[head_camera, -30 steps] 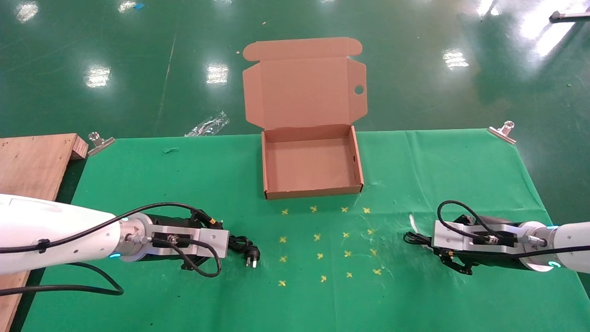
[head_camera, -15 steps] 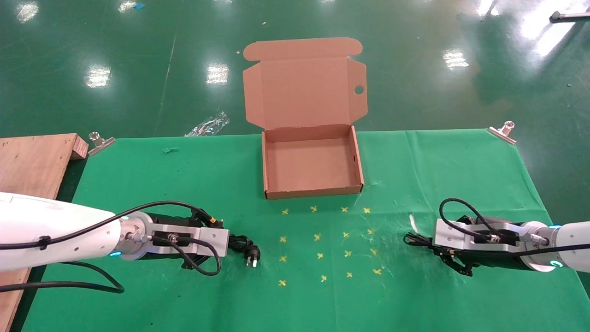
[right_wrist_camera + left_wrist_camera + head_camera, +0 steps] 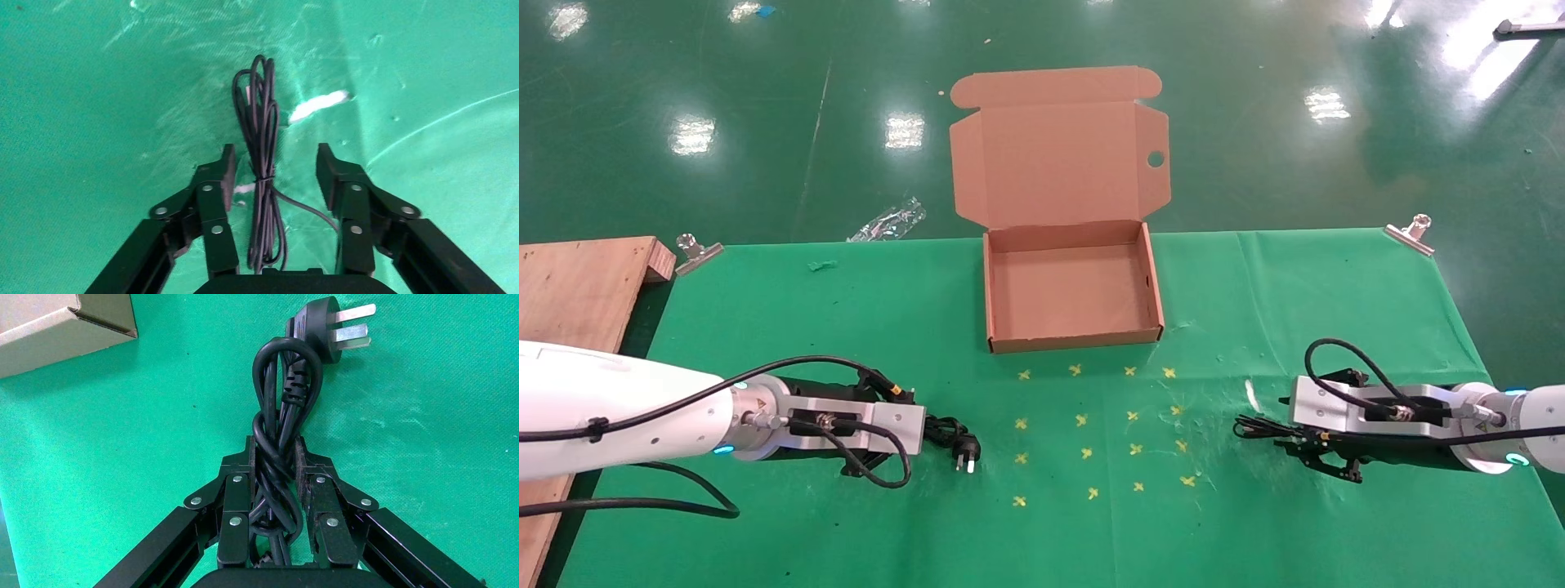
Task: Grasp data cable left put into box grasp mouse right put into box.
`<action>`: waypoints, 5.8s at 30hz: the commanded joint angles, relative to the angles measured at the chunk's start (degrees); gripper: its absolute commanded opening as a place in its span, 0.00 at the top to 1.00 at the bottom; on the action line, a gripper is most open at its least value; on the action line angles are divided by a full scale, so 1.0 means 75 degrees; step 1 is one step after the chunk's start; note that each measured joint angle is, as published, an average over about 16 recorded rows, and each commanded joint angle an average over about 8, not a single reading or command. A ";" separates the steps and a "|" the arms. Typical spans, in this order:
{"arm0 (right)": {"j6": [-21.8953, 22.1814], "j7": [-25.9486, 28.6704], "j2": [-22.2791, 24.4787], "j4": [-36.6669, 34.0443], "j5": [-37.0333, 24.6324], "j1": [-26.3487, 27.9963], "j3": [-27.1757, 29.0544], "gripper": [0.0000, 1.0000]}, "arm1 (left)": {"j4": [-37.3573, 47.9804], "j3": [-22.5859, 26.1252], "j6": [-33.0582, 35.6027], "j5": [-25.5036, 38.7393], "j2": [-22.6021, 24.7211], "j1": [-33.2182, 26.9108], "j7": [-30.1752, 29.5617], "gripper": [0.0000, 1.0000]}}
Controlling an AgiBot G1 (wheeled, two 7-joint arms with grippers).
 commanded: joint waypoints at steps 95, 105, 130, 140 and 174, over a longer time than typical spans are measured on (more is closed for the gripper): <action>-0.0627 -0.0636 -0.0369 0.1710 0.3075 0.1509 0.1149 1.00 | 0.1208 0.0649 -0.3191 0.0271 0.0542 -0.2165 -0.2908 0.00; -0.0454 -0.1792 -0.2187 -0.0684 0.2489 0.2085 0.0426 1.00 | 0.0920 0.0642 -0.3116 0.0591 0.0503 -0.2091 -0.3293 0.00; 0.0163 -0.2783 -0.2625 -0.2222 0.2531 0.1990 0.0536 0.00 | 0.0851 0.0634 -0.3098 0.0667 0.0478 -0.2074 -0.3376 0.00; -0.0148 -0.2444 -0.2246 -0.1813 0.3124 0.1710 0.0724 0.00 | 0.0855 0.0635 -0.3098 0.0665 0.0481 -0.2073 -0.3375 0.00; -0.1907 -0.0577 -0.0085 0.0332 0.6665 0.0041 0.1858 0.00 | 0.0749 -0.0105 -0.2048 -0.1426 -0.0093 -0.1466 -0.2718 0.00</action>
